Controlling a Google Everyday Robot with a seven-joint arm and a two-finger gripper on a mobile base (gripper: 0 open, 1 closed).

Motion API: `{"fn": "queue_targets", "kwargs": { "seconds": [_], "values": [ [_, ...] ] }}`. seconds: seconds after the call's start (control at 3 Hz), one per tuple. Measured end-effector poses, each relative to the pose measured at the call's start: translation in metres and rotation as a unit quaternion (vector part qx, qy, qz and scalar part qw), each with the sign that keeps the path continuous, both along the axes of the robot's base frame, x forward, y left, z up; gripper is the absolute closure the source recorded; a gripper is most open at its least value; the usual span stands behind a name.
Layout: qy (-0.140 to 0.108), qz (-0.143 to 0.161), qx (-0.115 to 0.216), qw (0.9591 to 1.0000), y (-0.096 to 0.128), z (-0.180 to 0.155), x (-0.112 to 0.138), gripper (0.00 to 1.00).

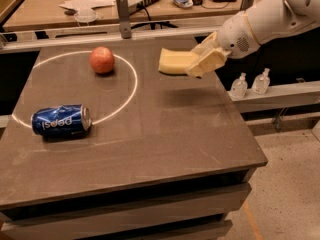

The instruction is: Move sponge near apple

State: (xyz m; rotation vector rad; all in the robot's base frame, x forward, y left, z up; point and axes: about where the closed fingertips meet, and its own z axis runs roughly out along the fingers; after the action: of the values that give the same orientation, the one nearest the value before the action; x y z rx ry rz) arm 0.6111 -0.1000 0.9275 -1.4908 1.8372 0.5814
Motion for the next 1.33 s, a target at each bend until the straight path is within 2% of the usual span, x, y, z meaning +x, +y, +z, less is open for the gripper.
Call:
{"fn": "queue_targets", "kwargs": {
  "seconds": [0.33,0.67,1.0,1.33],
  "values": [
    [-0.016,-0.102,-0.005,0.9947,0.017,0.021,0.034,1.00],
    [-0.012,-0.100,0.003,0.9949,0.017,0.021,0.034,1.00],
    [-0.010,-0.153,-0.008,0.9881,0.012,0.005,0.040,1.00],
    [-0.011,-0.220,-0.007,0.9755,0.008,-0.015,0.067,1.00]
  ]
}}
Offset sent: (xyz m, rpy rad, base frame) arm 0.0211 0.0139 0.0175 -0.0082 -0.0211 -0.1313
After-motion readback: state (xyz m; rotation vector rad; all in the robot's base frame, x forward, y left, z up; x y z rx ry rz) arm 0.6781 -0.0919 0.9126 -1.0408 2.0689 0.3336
